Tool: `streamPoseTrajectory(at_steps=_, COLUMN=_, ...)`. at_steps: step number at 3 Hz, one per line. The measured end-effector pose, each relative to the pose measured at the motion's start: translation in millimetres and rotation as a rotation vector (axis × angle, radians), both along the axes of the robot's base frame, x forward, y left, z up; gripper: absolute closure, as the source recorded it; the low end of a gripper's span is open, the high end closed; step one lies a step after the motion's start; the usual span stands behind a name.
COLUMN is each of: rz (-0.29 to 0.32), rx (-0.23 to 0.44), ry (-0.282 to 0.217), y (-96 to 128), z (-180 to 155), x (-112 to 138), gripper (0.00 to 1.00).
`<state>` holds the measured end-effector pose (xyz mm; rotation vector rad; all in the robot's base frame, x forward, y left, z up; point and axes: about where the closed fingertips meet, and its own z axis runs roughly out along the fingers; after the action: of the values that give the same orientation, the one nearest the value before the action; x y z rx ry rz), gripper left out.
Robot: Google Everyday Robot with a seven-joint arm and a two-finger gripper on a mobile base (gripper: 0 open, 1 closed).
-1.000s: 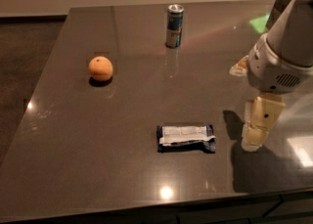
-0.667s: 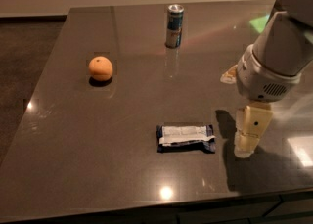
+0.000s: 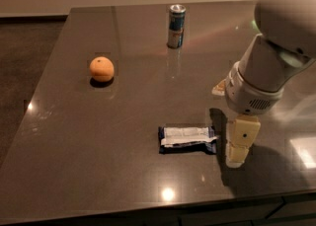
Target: Pick rxbar blueberry
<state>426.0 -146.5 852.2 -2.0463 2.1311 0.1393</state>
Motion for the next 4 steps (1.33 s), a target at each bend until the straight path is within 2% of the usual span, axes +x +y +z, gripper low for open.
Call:
streamPoseTrajectory(at_steps=2, rz=0.041, rx=0.025, ry=0.002, y=25.1, z=-23.1, x=-1.5, gripper=0.0)
streamPoseTrajectory(at_steps=3, rz=0.062, rx=0.029, ry=0.014, y=34.8, z=-29.1, x=-3.6, gripper=0.14)
streamPoseTrajectory(at_steps=4, rz=0.079, rx=0.041, ry=0.033, y=43.5, z=-27.4, x=-6.4, gripper=0.37)
